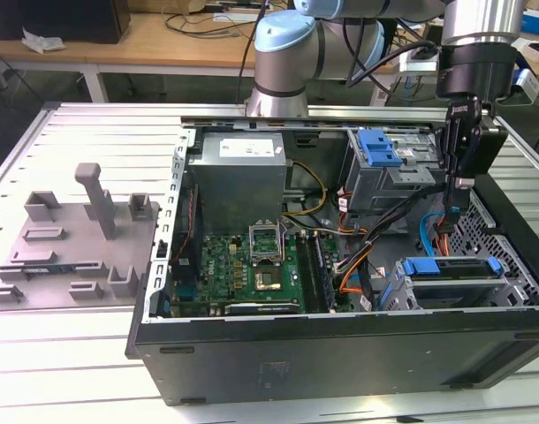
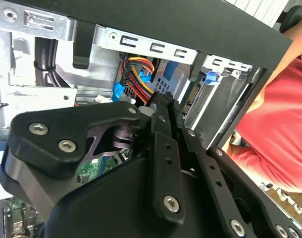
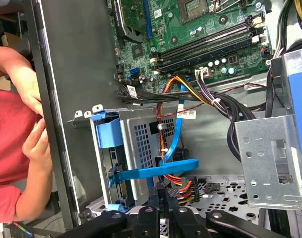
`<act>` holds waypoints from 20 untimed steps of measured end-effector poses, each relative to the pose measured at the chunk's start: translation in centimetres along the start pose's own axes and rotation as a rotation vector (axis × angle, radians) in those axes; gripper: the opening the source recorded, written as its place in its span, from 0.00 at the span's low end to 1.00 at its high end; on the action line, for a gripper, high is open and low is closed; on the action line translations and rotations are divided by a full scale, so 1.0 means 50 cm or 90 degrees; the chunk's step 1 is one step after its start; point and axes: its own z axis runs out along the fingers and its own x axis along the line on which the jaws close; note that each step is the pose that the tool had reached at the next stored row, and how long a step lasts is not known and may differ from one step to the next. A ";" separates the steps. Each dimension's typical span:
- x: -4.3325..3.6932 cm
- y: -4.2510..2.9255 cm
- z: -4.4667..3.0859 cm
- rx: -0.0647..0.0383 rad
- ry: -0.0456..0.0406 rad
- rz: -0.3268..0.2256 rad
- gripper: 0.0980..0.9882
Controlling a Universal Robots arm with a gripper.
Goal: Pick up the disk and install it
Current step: 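Insert the first disk wire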
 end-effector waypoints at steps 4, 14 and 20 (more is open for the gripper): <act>0.011 -0.002 -0.001 0.000 -0.0006 0.000 0.08; 0.058 -0.007 0.003 -0.013 -0.0728 -0.003 0.08; 0.085 -0.012 0.009 -0.018 -0.1055 -0.004 0.08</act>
